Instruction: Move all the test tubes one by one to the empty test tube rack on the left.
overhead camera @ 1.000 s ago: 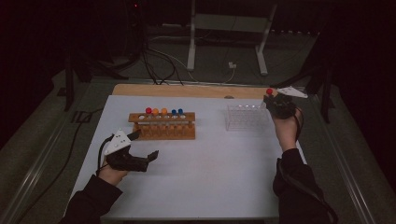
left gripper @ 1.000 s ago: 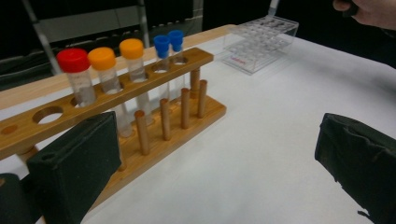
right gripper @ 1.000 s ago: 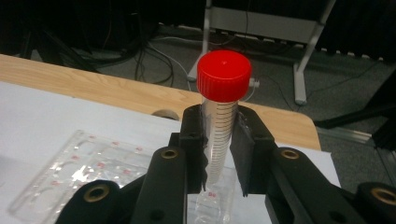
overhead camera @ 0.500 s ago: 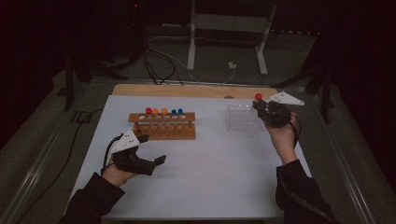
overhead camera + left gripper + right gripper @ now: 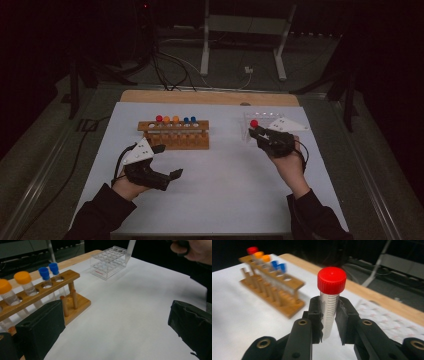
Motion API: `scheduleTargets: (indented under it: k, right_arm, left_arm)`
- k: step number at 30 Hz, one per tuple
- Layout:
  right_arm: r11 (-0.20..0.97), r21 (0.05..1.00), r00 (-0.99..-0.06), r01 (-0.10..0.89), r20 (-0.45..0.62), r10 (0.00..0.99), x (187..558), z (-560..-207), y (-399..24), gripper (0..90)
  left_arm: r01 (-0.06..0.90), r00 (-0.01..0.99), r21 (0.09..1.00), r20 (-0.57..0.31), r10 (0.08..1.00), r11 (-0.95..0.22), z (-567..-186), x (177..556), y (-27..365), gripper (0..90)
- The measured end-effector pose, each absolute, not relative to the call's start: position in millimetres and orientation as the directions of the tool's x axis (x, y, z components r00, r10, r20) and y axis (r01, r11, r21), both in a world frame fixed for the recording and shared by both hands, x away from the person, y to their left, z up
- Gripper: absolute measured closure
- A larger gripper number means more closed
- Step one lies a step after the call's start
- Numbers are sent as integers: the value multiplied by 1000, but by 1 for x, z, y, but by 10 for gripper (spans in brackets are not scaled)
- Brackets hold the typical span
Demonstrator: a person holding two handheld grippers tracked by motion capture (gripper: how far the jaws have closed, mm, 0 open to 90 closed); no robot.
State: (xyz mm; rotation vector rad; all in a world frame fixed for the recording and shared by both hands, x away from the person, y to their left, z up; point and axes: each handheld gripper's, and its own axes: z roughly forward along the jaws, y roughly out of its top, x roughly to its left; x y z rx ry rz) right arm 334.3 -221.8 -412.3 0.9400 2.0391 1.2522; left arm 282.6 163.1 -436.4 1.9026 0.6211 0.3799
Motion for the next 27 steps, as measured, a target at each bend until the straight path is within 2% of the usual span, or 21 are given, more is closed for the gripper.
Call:
scheduleTargets:
  k: [11, 19, 27]
  right_arm:
    - [384, 879, -689, 281, -94, 719, 309, -440, -191, 753]
    - [416, 872, -751, 259, -89, 655, 290, -445, -170, 753]
    - [438, 865, -783, 246, -89, 616, 283, -449, -155, 753]
  left_arm:
    - [221, 852, 912, -8, 524, -345, -429, 281, 141, 19]
    - [187, 881, 924, -7, 474, -333, -423, 283, 117, 77]
    - [152, 908, 932, 0, 420, -328, -421, 288, 88, 278]
